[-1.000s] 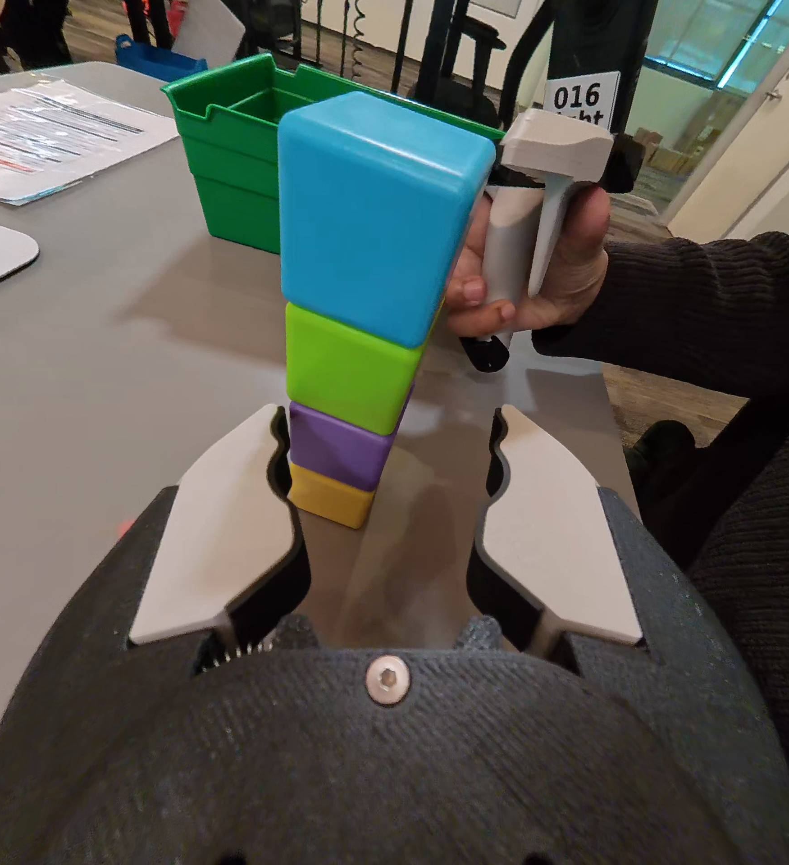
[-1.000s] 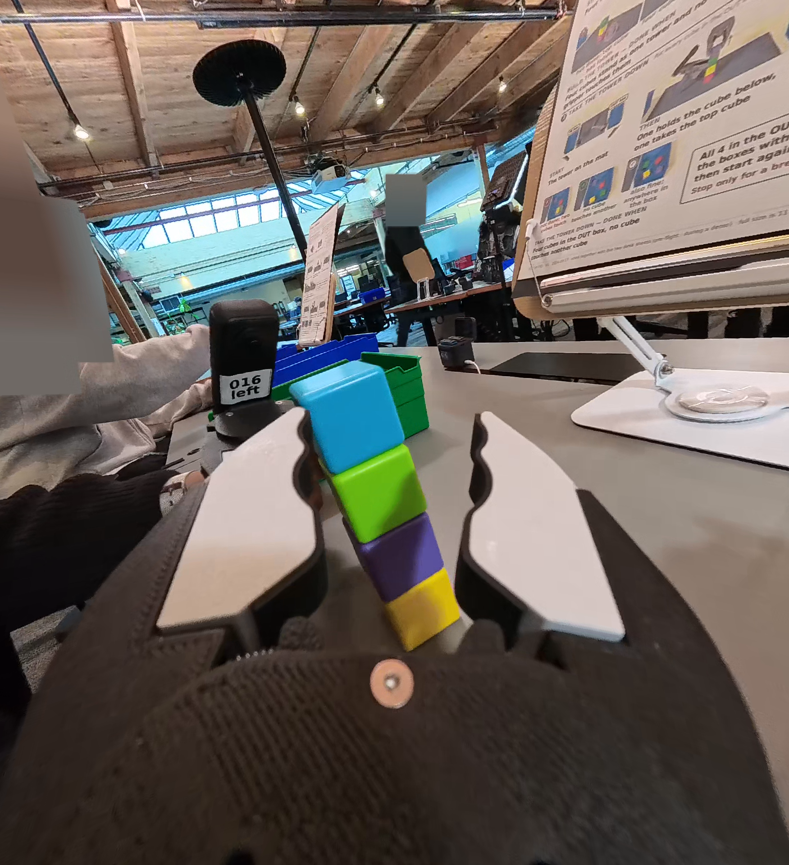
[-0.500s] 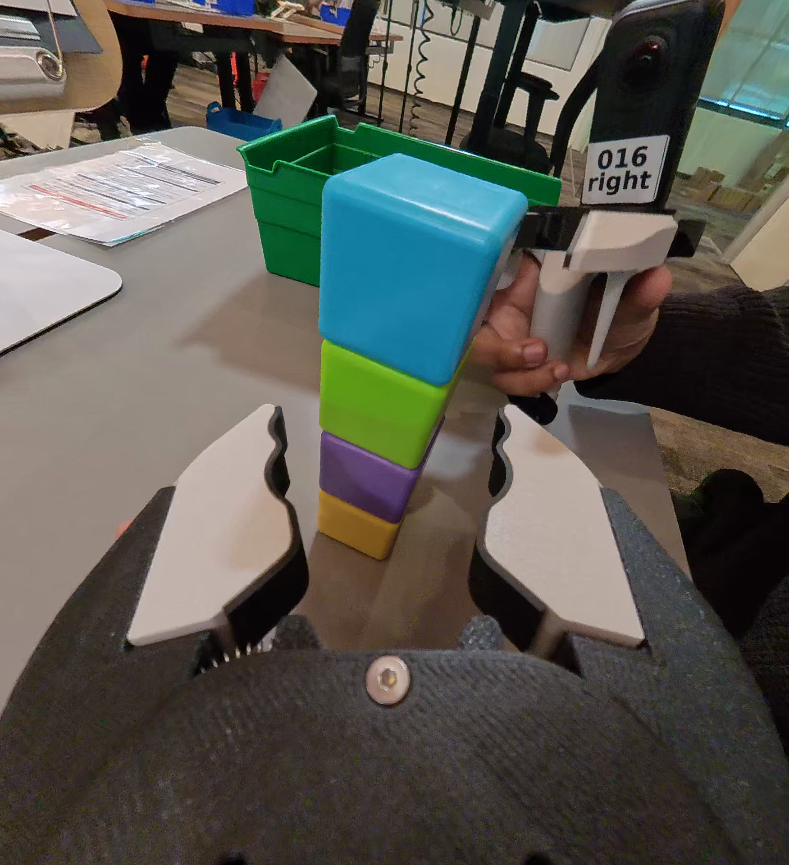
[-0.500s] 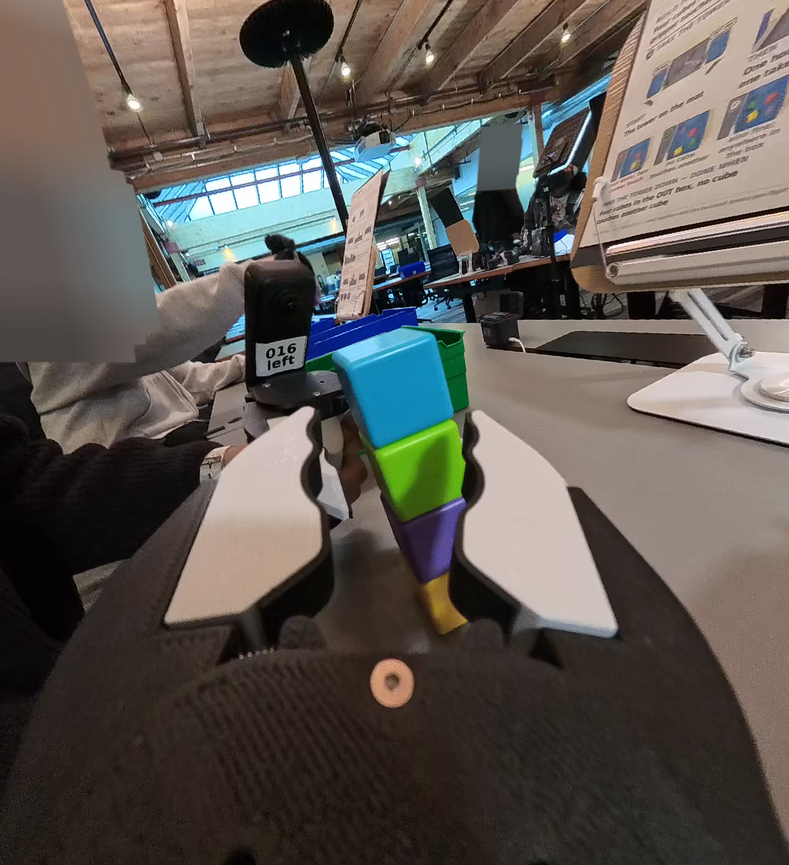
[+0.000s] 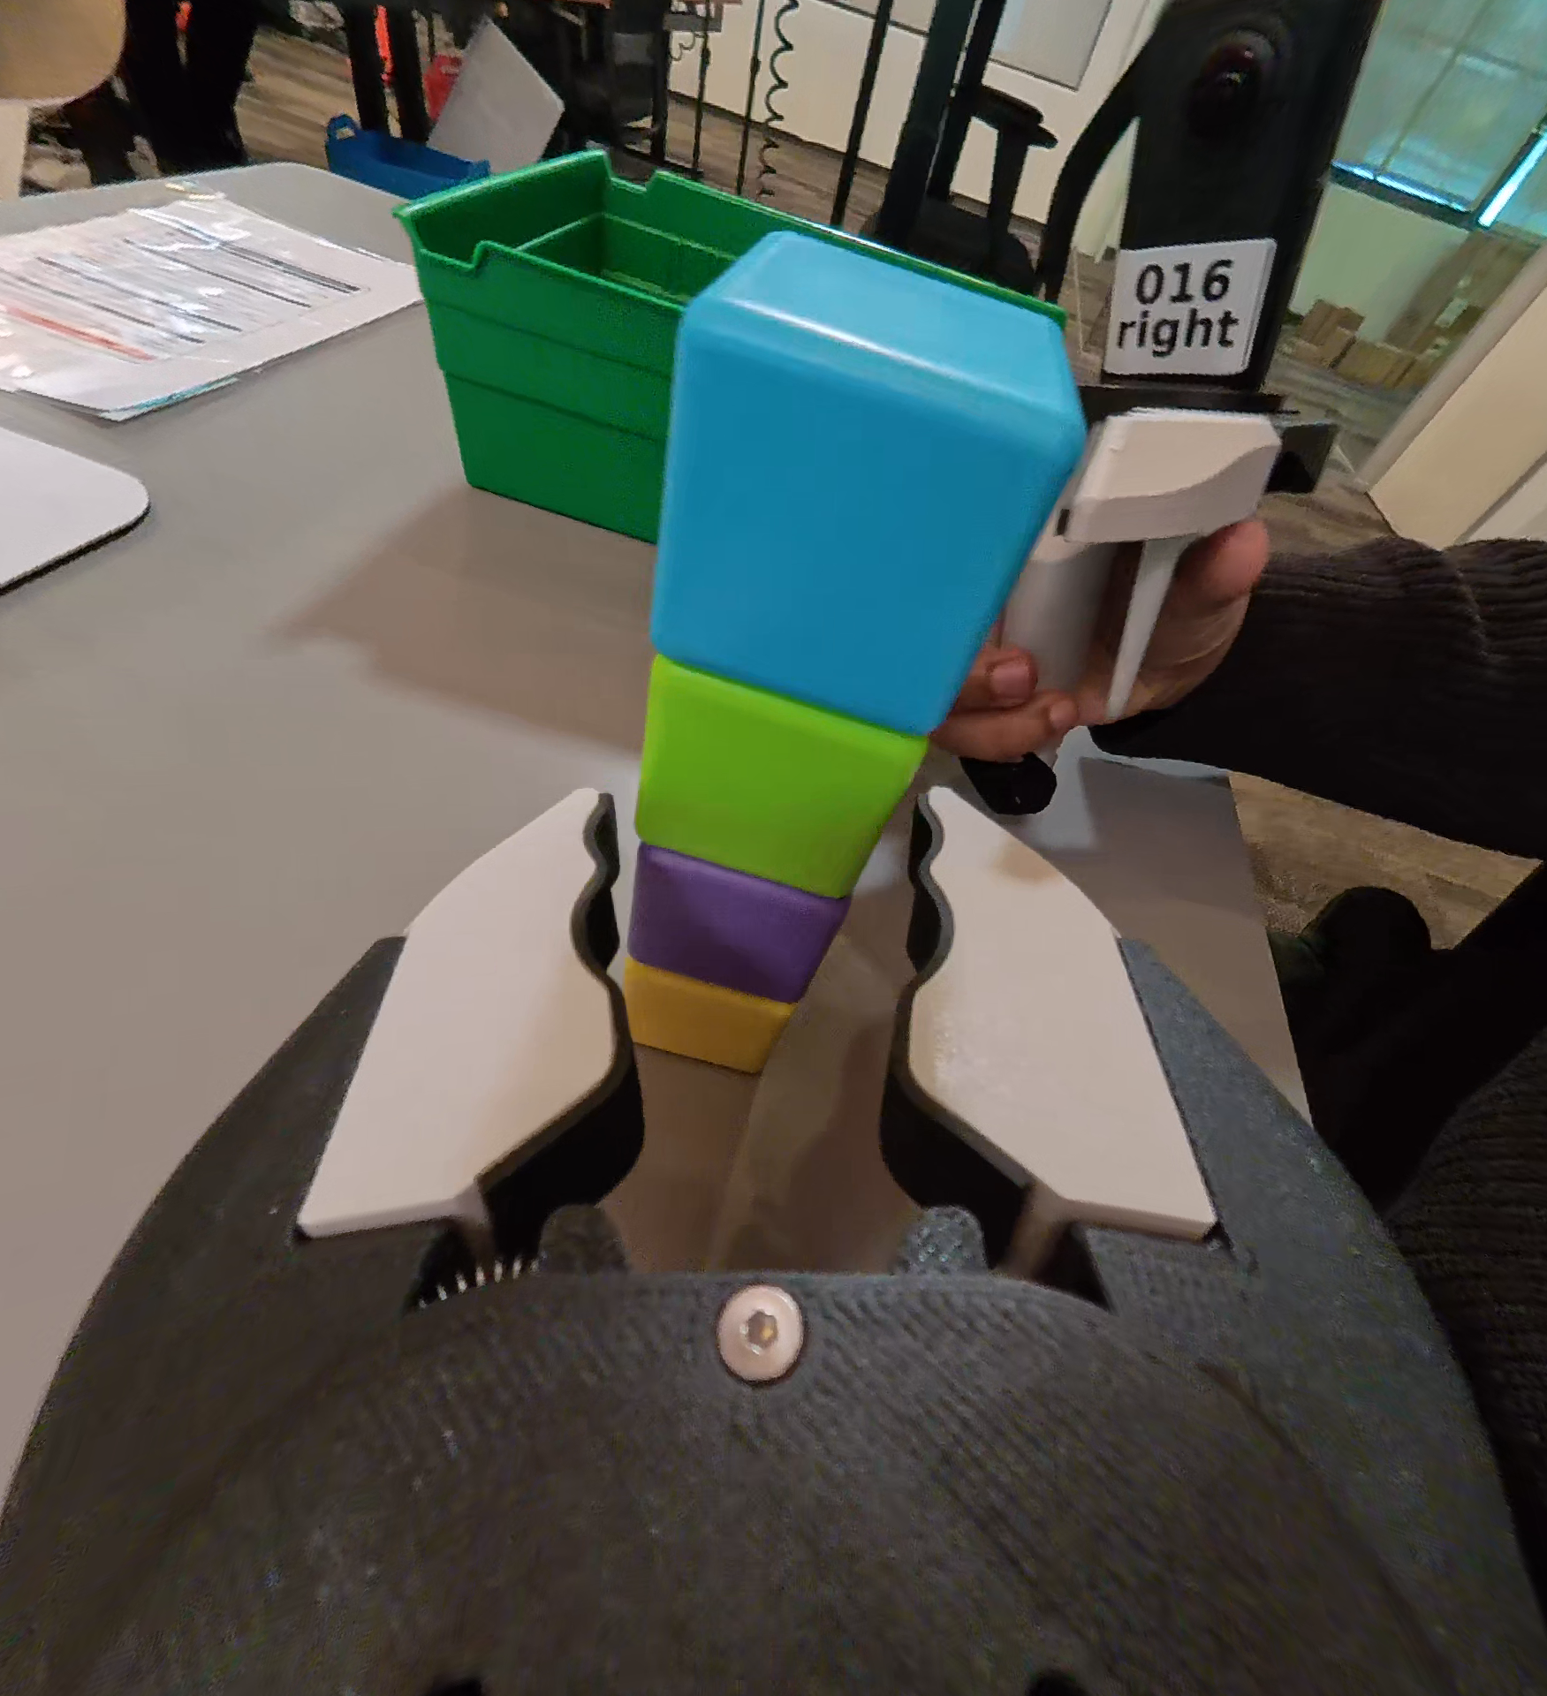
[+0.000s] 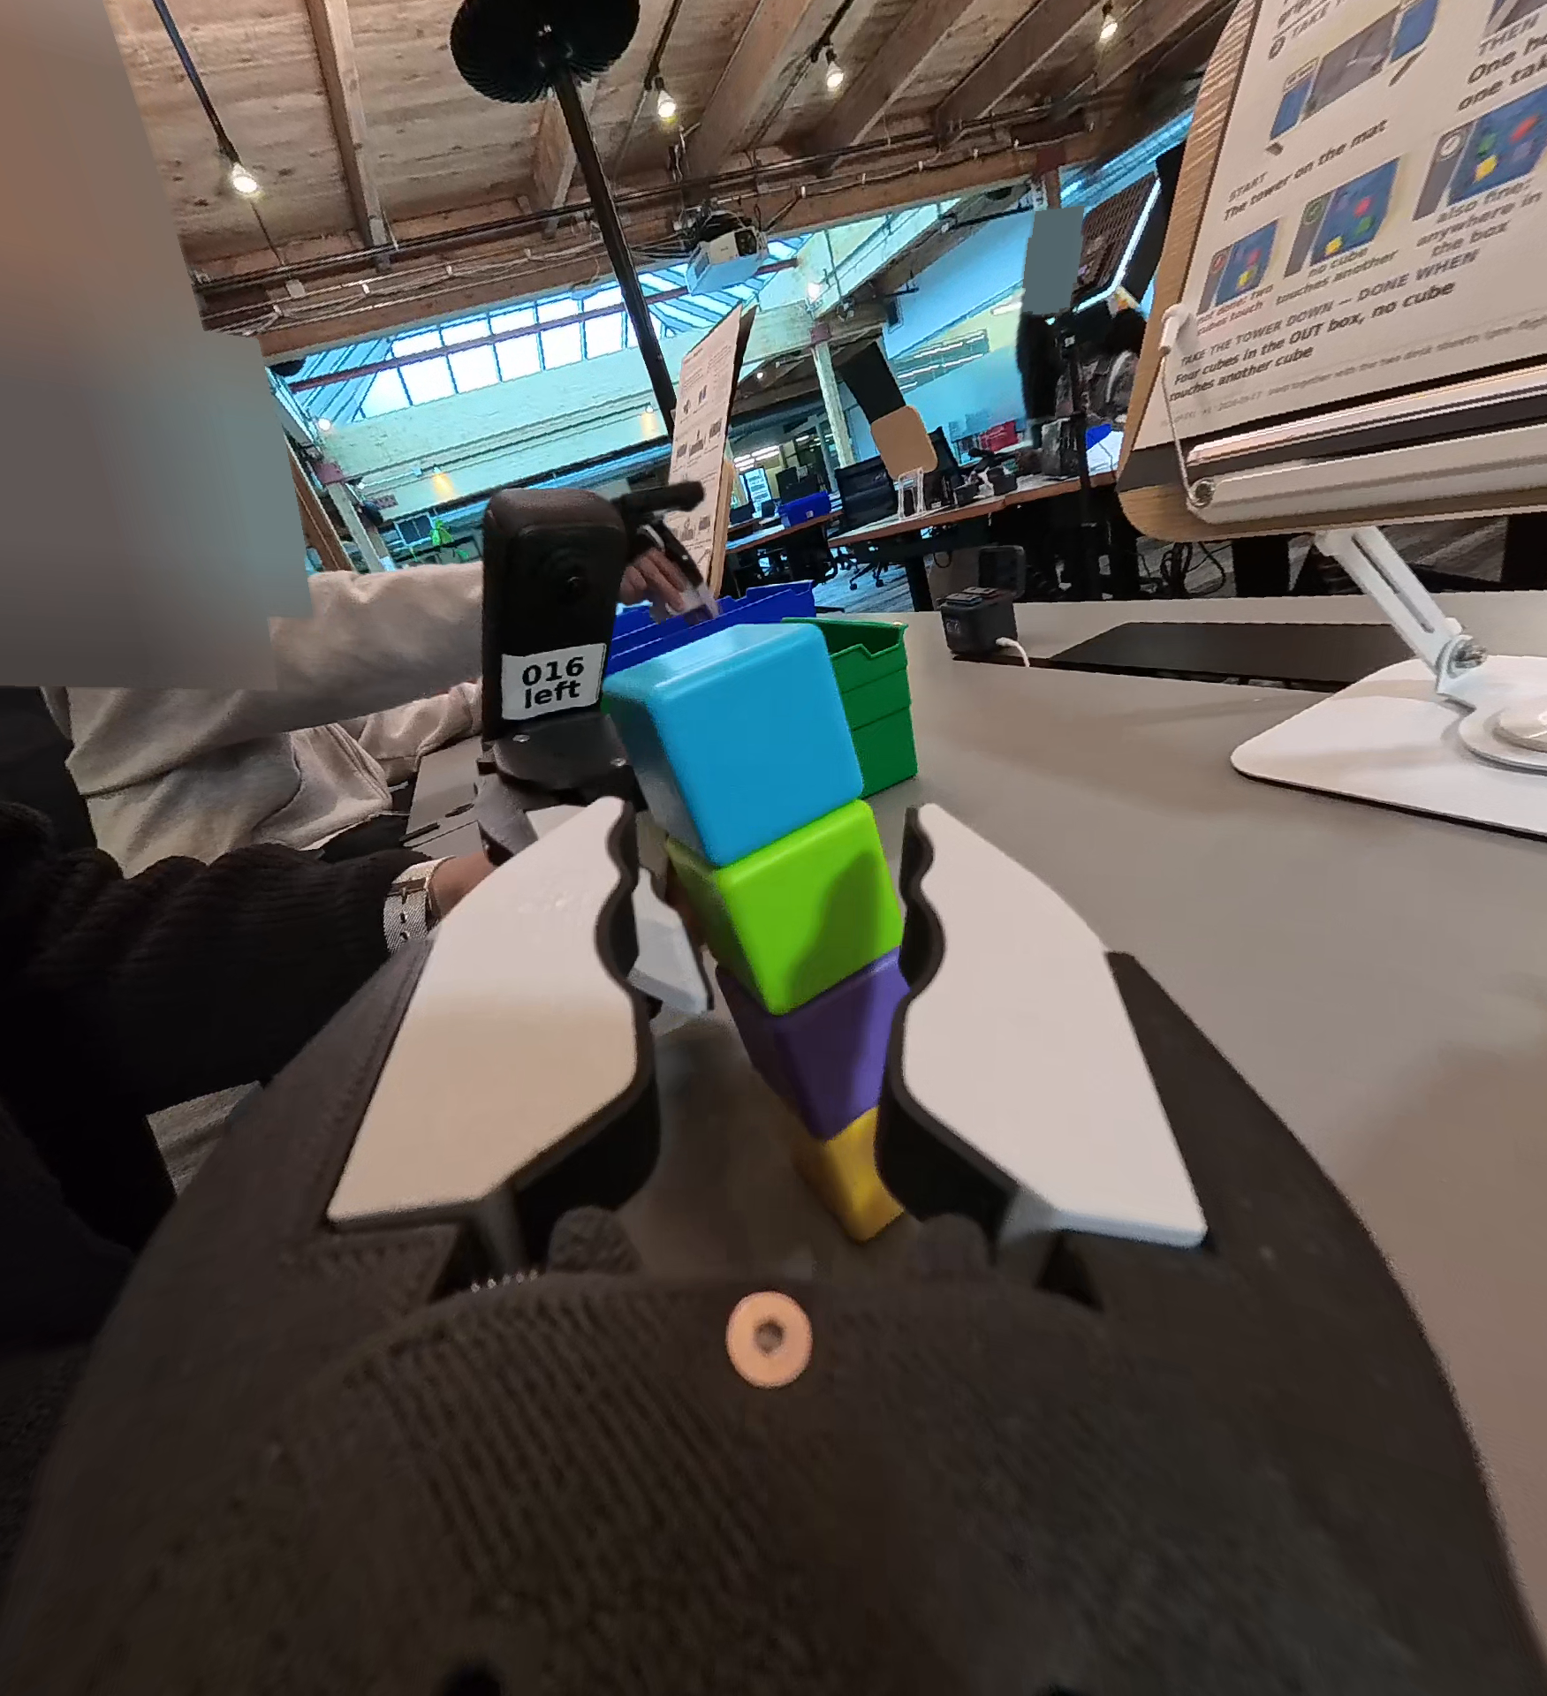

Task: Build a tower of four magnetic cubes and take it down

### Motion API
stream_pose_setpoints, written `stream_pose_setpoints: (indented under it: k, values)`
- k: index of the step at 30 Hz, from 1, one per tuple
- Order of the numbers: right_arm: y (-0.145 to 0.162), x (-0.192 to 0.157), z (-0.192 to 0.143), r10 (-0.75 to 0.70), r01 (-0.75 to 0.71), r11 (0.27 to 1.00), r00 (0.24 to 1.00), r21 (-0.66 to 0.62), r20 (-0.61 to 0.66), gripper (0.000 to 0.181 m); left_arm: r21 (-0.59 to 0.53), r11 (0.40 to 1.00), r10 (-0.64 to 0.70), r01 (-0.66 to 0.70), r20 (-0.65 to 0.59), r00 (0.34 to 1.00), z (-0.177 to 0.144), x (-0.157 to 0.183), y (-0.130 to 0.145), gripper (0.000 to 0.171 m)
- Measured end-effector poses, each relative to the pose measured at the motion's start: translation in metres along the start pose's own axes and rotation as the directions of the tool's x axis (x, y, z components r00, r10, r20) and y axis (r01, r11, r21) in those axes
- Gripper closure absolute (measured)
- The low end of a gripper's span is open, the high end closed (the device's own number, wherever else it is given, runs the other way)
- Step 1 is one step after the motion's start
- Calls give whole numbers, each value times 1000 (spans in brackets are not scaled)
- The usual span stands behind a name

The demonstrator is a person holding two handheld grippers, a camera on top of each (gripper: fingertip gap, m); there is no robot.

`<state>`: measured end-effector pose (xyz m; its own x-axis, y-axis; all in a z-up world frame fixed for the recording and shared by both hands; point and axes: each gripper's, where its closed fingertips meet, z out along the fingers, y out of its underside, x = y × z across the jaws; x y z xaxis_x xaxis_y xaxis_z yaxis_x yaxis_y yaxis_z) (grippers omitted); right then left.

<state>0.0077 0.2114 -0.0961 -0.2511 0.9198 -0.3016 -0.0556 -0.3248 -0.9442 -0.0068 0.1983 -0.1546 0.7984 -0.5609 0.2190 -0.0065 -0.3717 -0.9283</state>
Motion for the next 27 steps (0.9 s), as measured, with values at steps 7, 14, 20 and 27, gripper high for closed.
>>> stream_pose_setpoints:
  k: [7,14,20,27]
  values:
    - [0,0,0,0,0,1000,1000,4,2,126,32,999,27,-28,6,1000,3,3,-5,104]
    - [3,0,1,6,-6,1000,1000,-6,8,128,20,999,43,-42,-38,998,16,6,-2,110]
    - [-5,-8,0,-63,63,998,998,16,21,115,69,997,29,-23,-94,995,7,12,-9,116]
    - [-2,-15,2,-91,91,996,995,-3,40,115,37,995,97,-92,-169,981,7,27,-4,117]
